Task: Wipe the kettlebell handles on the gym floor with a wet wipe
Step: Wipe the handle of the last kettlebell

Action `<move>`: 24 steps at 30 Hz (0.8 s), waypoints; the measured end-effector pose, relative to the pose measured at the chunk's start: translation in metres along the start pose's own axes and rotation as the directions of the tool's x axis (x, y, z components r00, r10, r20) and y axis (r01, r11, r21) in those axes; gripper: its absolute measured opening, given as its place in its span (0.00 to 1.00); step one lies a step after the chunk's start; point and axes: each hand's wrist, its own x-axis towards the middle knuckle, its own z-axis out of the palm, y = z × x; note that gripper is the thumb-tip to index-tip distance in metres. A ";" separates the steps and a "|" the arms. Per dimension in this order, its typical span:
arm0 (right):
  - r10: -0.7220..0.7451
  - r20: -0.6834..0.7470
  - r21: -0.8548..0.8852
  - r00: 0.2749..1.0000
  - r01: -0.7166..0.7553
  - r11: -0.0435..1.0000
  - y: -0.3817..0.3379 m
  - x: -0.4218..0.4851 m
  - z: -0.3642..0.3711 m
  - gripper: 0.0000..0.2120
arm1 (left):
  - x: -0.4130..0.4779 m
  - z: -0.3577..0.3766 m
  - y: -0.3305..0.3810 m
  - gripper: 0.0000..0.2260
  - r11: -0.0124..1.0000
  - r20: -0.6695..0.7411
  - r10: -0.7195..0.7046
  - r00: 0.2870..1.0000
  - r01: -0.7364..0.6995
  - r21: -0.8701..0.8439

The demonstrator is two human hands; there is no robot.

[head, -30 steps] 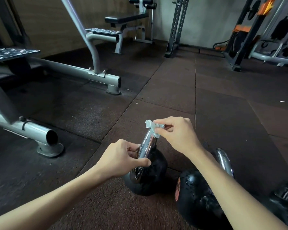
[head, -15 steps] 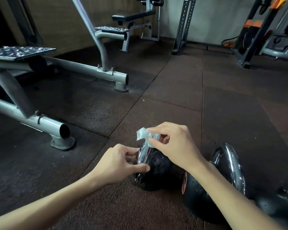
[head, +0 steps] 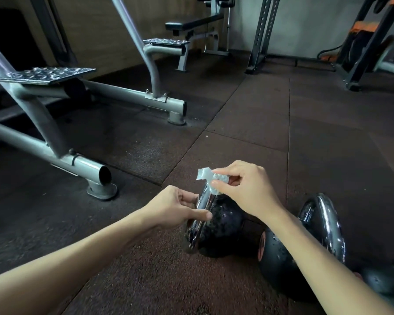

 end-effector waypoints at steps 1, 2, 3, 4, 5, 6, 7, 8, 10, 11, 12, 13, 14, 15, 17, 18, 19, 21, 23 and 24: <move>0.010 0.005 -0.003 1.000 -0.010 1.000 0.000 0.003 -0.002 0.10 | -0.001 0.001 -0.001 0.10 1.000 -0.004 0.005 1.000 -0.005 0.008; 0.022 0.000 -0.002 1.000 -0.022 1.000 0.000 0.006 -0.002 0.10 | -0.004 0.000 -0.002 0.10 1.000 -0.005 0.015 1.000 -0.014 0.022; 0.035 -0.008 -0.001 0.999 -0.035 0.999 0.001 0.009 -0.002 0.09 | -0.005 -0.001 -0.003 0.11 0.999 -0.005 0.021 1.000 -0.021 0.045; 0.046 -0.008 -0.003 0.999 -0.046 0.999 0.001 0.011 -0.001 0.09 | -0.008 -0.002 -0.005 0.11 0.996 -0.005 0.029 1.000 -0.028 0.090; 0.049 -0.002 -0.007 0.999 -0.049 0.999 -0.001 0.011 0.001 0.09 | -0.009 -0.002 -0.007 0.11 0.988 -0.019 0.041 0.999 -0.038 0.149; 0.033 0.010 -0.006 0.999 -0.033 0.999 -0.003 0.008 0.003 0.10 | -0.010 -0.003 -0.010 0.13 0.974 -0.038 0.061 0.997 -0.051 0.219; -0.003 0.022 -0.007 1.000 0.003 1.000 -0.005 0.002 0.006 0.11 | -0.011 -0.003 -0.013 0.16 0.958 -0.058 0.080 0.995 -0.061 0.279; -0.055 0.032 -0.012 0.998 0.056 0.998 -0.008 -0.005 0.010 0.11 | -0.013 -0.004 -0.015 0.18 0.950 -0.069 0.091 0.993 -0.066 0.306; -0.133 0.046 -0.020 0.990 0.134 0.991 -0.011 -0.016 0.015 0.12 | -0.016 -0.007 -0.019 0.18 0.950 -0.072 0.095 0.993 -0.069 0.305; -0.127 0.045 -0.007 0.991 0.128 0.992 -0.011 -0.017 0.016 0.12 | -0.019 -0.008 -0.020 0.15 0.953 -0.072 0.094 0.993 -0.068 0.295; -0.084 0.040 0.015 0.996 0.084 0.996 -0.008 -0.014 0.016 0.11 | -0.023 -0.008 -0.020 0.13 0.957 -0.075 0.095 0.993 -0.071 0.280; -0.018 0.034 0.035 0.999 0.017 0.999 -0.004 -0.009 0.017 0.11 | -0.026 -0.007 -0.022 0.10 0.962 -0.078 0.107 0.991 -0.083 0.262; 0.052 0.028 0.052 0.998 -0.054 0.997 0.002 -0.003 0.018 0.10 | -0.029 -0.006 -0.024 0.09 0.963 -0.087 0.119 0.989 -0.094 0.252; 0.126 0.034 0.087 0.991 -0.128 0.988 0.009 0.001 0.019 0.10 | -0.031 -0.006 -0.027 0.08 0.962 -0.096 0.133 0.986 -0.106 0.251; 0.263 0.102 0.277 0.959 -0.282 0.919 0.018 0.005 0.025 0.10 | -0.034 -0.005 -0.030 0.08 0.960 -0.115 0.143 0.983 -0.109 0.258; 0.295 0.143 0.371 0.945 -0.327 0.869 0.021 0.004 0.026 0.10 | -0.035 -0.006 -0.031 0.09 0.957 -0.126 0.145 0.981 -0.107 0.268; 0.292 0.163 0.431 0.942 -0.335 0.838 0.022 0.003 0.027 0.11 | -0.035 -0.007 -0.033 0.11 0.951 -0.134 0.154 0.979 -0.111 0.288; 0.238 0.175 0.461 0.955 -0.293 0.837 0.022 0.000 0.025 0.12 | -0.035 -0.007 -0.035 0.14 0.939 -0.148 0.173 0.974 -0.118 0.324; 0.224 0.185 0.446 0.957 -0.285 0.848 0.026 0.000 0.025 0.11 | -0.035 -0.006 -0.037 0.14 0.939 -0.133 0.184 0.974 -0.134 0.318; 0.253 0.201 0.443 0.946 -0.318 0.838 0.031 0.001 0.026 0.09 | -0.035 -0.006 -0.038 0.13 0.940 -0.128 0.190 0.973 -0.143 0.311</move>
